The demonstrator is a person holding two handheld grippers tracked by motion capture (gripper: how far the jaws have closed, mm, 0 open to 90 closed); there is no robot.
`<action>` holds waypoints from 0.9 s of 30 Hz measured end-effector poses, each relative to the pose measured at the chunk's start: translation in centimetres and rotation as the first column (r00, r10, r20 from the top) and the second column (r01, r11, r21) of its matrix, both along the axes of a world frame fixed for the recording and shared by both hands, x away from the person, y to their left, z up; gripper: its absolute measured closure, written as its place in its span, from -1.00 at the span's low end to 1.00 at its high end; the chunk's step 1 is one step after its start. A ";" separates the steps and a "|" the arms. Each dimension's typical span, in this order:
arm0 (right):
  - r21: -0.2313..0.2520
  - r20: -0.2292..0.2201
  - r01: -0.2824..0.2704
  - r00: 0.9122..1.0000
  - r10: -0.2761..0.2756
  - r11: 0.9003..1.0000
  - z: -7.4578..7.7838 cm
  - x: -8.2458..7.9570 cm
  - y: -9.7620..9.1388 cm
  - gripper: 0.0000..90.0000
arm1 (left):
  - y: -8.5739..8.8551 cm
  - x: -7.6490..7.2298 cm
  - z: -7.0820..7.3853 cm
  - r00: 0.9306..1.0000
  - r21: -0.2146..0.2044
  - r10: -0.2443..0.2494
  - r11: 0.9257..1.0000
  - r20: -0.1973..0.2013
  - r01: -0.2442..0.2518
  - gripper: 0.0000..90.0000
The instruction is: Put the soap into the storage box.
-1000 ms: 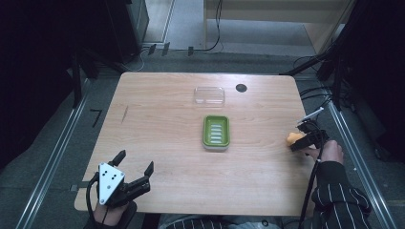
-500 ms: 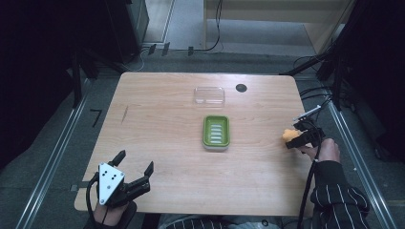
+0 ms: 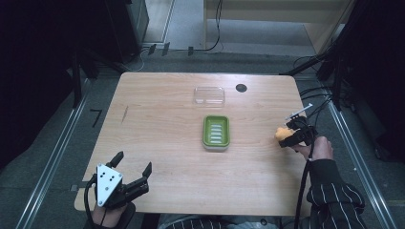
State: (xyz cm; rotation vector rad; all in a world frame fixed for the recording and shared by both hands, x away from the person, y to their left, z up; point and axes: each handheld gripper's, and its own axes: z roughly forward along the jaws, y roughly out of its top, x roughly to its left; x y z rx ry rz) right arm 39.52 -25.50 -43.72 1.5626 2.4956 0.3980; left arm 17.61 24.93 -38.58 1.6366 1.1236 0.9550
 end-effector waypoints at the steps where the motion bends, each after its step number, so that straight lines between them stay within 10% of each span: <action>1: 0.000 0.000 0.000 1.000 0.000 1.000 0.0 0.0 0.0 -0.10 | 0.0 0.0 0.0 1.000 0.000 0.000 1.000 0.000 0.000 -0.70; 27: 0.004 0.038 -0.112 0.993 0.111 0.994 0.8 0.9 4.1 -0.10 | 1.1 -1.4 0.0 0.998 -0.003 0.060 0.998 -0.001 -0.060 -0.70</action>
